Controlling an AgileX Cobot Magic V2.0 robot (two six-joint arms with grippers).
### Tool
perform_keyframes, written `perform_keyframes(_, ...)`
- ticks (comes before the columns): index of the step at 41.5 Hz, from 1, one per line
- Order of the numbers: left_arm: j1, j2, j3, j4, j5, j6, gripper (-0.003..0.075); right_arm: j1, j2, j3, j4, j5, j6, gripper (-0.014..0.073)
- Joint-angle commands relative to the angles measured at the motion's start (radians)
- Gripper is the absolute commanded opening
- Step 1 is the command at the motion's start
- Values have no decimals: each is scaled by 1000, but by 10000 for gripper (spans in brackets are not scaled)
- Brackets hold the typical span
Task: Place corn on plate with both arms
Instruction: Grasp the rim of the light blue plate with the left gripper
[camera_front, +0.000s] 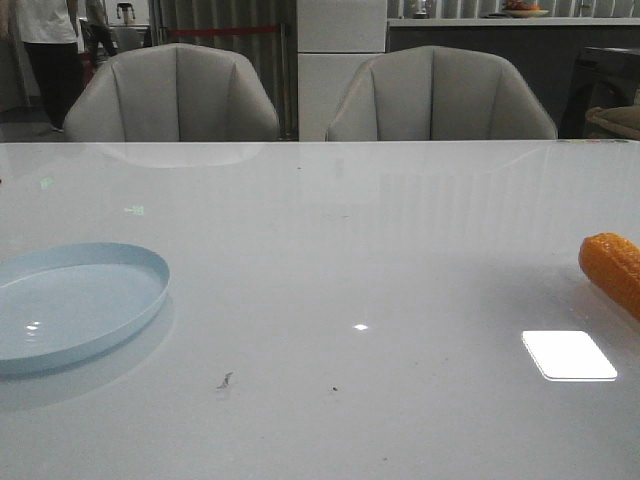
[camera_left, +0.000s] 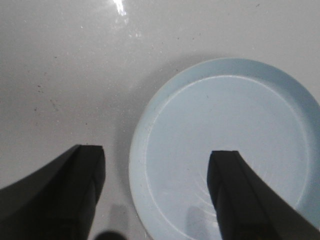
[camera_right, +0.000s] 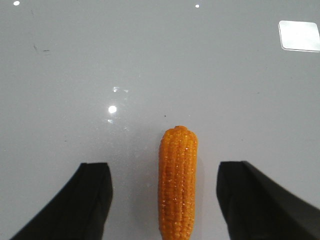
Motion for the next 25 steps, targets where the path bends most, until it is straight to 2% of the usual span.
perform_keyframes(1,0,32,-89,-15,41,-1,498,-5,-15,-36,5,-45,0,552)
perform_keyframes(8,0,133,-136,-13,92,-1,498,-5,-15,-36,5,-19,0,552)
perform_keyframes(25,0,230,-140,13,90,-1,497,-5,-15,-36,5,-16,0,552)
